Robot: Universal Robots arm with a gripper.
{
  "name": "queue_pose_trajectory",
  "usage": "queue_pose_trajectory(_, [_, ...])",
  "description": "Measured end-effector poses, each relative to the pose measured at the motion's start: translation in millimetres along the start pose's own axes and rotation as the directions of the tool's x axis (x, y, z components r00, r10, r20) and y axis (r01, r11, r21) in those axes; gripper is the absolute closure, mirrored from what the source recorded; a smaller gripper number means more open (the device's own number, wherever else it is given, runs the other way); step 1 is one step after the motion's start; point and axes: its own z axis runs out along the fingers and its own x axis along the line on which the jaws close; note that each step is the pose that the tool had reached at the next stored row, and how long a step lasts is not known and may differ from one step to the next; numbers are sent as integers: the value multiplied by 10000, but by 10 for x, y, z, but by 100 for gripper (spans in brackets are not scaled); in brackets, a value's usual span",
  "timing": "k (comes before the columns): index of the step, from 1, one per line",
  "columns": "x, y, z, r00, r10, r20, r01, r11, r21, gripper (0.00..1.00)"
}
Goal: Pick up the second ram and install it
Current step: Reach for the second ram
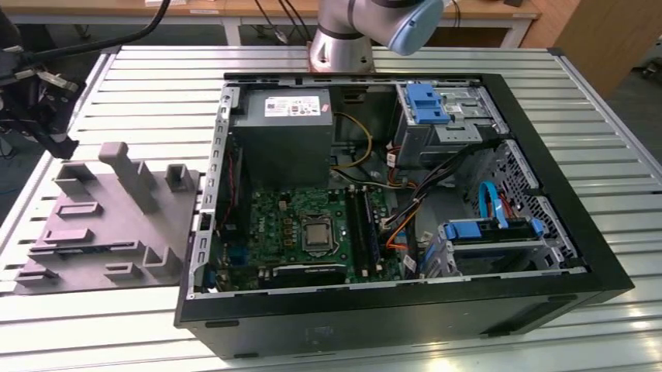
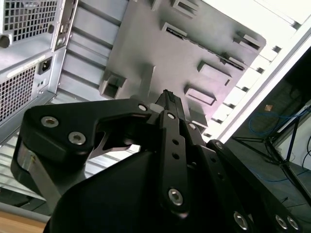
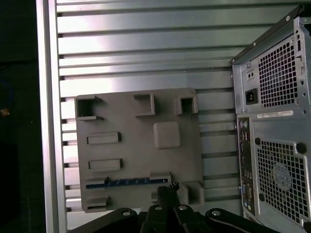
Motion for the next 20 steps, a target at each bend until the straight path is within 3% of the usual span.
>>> queue_pose_trajectory(9, [135, -81, 112, 10000, -1, -1, 1, 10000, 1, 89])
queue_pose_trajectory(20, [229, -198, 251, 10000, 1, -1, -1, 10000, 1, 89])
